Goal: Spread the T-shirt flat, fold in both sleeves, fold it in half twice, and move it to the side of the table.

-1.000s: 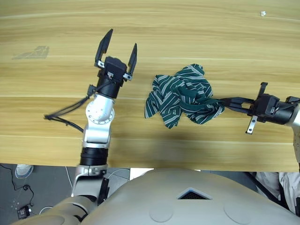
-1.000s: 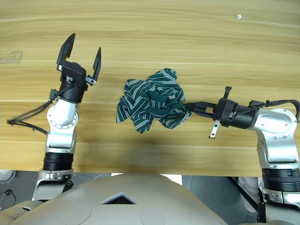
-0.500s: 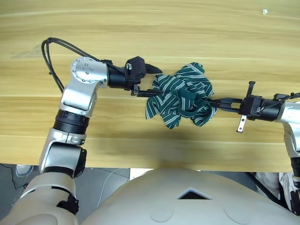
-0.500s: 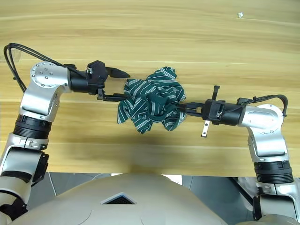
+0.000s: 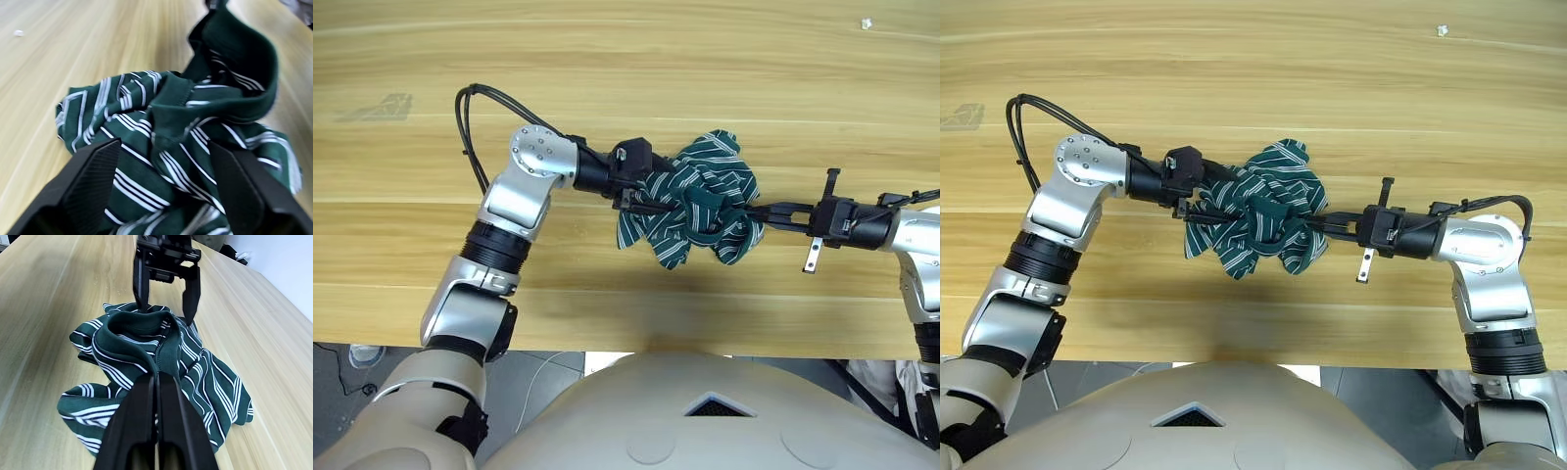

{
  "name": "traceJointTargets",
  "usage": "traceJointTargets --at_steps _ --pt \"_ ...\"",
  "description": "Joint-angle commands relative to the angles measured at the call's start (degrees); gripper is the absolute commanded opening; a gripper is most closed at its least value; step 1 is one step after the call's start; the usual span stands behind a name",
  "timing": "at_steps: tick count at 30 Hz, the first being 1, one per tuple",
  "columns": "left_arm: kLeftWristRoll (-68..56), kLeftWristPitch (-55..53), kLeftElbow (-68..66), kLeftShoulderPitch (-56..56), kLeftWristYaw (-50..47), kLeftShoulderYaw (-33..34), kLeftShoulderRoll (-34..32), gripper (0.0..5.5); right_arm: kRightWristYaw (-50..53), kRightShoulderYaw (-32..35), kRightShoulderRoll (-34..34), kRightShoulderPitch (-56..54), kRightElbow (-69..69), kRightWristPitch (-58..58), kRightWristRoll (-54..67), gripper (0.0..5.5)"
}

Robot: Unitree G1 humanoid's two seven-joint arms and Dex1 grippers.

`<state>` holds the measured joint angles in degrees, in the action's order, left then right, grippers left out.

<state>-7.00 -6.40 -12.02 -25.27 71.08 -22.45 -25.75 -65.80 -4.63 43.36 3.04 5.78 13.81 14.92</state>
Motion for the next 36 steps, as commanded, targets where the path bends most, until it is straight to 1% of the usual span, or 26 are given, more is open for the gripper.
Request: traceJointTargets --at_steps 1,4,6,7,13,19,23,26,31,34,36 --pt "1.2 0.3 -0.4 -0.3 -2.1 -0.1 1.2 2.8 0.4 0.0 -0.2 -1.2 -0.6 0.7 -0.6 0.0" --pt "1.3 0.6 -1.7 -0.9 -4.3 0.3 2.9 2.33 0.7 -0.3 -0.6 -1.5 -1.0 0.9 -0.9 0.0" --pt "1.6 1.0 -2.4 -1.0 -4.9 0.2 3.6 1.92 1.0 -0.5 -0.8 -1.7 -1.2 0.9 -1.1 0.0" --pt "1.9 1.3 -2.8 -1.0 -5.2 0.0 3.6 1.82 1.0 -0.7 -1.0 -1.8 -1.3 0.9 -1.1 0.0" --pt "2.8 1.5 -2.2 -0.5 -3.9 -1.4 3.3 0.77 1.3 -1.3 -1.6 -1.9 -1.4 1.2 -1.6 0.0" --pt "2.7 1.4 -1.2 -0.3 -4.0 -0.7 2.6 0.0 1.9 -2.0 -2.0 -2.1 -2.0 1.6 -2.1 0.0" --pt "0.9 0.4 1.7 -0.2 -4.3 1.5 1.7 0.0 2.0 -2.0 -2.1 -2.2 -2.9 2.2 -2.6 0.0" --pt "-1.1 -0.3 5.5 -1.1 -5.0 6.3 -1.2 0.0 3.9 -1.0 -2.3 -5.3 -6.4 3.5 -4.3 0.0" --pt "-1.8 -2.7 8.1 -9.9 -10.2 16.3 -7.3 0.0 12.7 0.8 -4.0 -18.8 -16.7 7.7 -11.3 0.0" --pt "-1.4 -4.7 8.7 -14.9 -11.1 17.7 -9.5 0.0 13.5 1.3 -3.3 -25.1 -17.9 7.9 -11.9 0.0" --pt "0.4 -5.5 9.4 -17.6 -10.2 16.4 -11.4 0.0 13.3 0.9 -2.6 -31.3 -19.3 8.0 -12.9 0.0"
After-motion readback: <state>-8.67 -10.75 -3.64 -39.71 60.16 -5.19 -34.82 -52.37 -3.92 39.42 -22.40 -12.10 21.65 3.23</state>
